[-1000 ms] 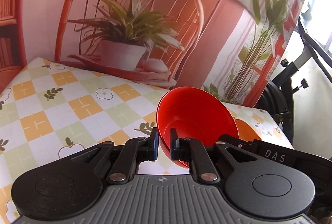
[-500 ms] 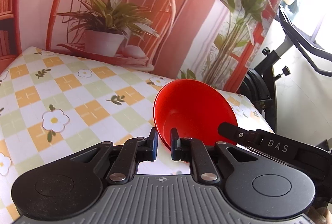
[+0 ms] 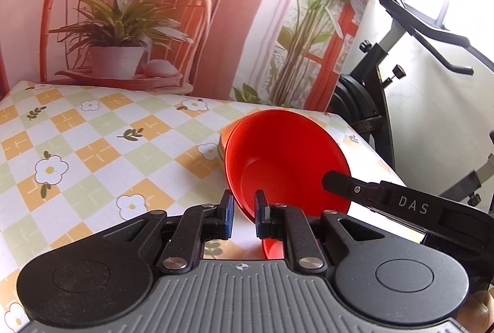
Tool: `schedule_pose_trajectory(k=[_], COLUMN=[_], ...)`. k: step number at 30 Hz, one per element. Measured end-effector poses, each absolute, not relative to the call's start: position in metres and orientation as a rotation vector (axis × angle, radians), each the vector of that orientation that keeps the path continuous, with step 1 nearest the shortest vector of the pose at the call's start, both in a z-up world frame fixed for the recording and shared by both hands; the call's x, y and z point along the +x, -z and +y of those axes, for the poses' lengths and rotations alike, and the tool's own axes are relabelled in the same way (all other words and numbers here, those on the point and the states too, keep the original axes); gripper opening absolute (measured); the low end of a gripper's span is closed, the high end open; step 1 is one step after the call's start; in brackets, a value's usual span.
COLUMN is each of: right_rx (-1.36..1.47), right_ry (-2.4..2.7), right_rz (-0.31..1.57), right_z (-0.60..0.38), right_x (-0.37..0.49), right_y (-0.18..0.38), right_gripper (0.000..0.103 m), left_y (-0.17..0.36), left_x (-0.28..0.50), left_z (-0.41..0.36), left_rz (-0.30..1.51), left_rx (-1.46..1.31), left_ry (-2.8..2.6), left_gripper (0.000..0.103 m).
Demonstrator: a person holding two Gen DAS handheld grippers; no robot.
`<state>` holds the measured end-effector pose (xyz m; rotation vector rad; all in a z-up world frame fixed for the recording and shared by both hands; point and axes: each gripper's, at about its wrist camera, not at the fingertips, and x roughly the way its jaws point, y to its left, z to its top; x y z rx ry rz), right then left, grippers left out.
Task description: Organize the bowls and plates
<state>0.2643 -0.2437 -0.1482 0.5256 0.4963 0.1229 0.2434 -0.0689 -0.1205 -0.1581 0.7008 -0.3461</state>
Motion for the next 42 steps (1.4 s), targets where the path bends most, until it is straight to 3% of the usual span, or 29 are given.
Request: schedule_pose_trajectory(k=[42], right_rx=[0.537], right_ry=[-0.07], right_rz=[0.629], right_z=[-0.291], right_x=[0.243], right_y=[0.189], right_gripper=[0.01], left_y=[0.157], left_x=[0.248], left_z=[-0.115], left_rz=[0.881], left_rx=[0.022], left_ry=[0.443], left_gripper=[0.018])
